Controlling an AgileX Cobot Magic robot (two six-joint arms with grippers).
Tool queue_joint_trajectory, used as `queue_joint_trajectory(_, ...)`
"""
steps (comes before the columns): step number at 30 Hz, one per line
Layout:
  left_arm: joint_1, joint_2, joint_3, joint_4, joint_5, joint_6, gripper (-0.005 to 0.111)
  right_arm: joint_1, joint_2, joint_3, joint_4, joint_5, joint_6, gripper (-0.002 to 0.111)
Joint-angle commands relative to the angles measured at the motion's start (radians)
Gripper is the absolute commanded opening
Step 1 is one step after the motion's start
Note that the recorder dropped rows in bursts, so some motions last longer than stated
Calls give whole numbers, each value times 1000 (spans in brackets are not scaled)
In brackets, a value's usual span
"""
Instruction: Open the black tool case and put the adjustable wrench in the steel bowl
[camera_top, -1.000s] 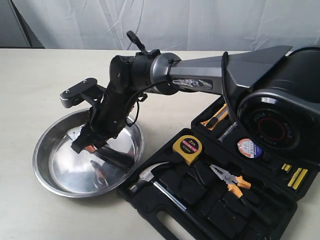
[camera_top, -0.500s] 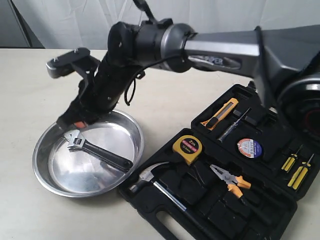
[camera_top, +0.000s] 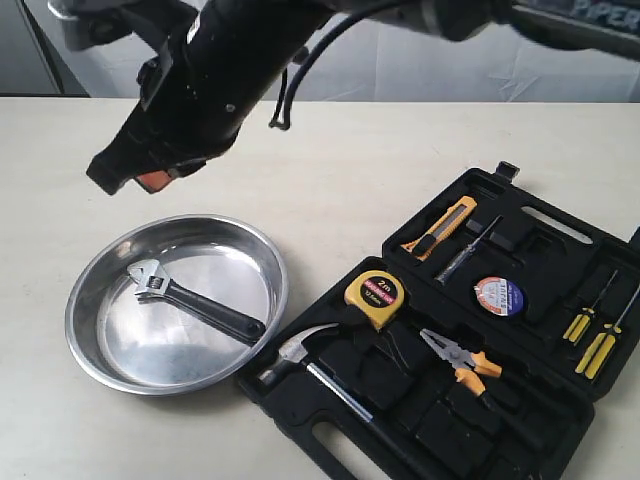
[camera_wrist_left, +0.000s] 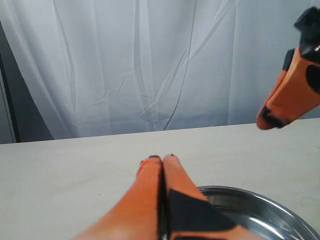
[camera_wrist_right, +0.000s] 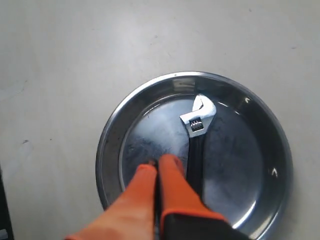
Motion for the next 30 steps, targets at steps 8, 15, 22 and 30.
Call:
queue_joint_trajectory(8, -6, -5, 2, -8, -1, -3, 0, -1, -326, 191, -42, -3, 56, -1)
queue_joint_trajectory(15, -6, -5, 2, -8, -1, -3, 0, -1, -483, 305, -169, 48, 216, -1)
queue_joint_trajectory(22, -6, -5, 2, -8, -1, -3, 0, -1, -623, 394, -267, 122, 302, -1)
queue_joint_trajectory(30, -6, -5, 2, -8, -1, -3, 0, -1, -697, 394, -297, 178, 456, -1)
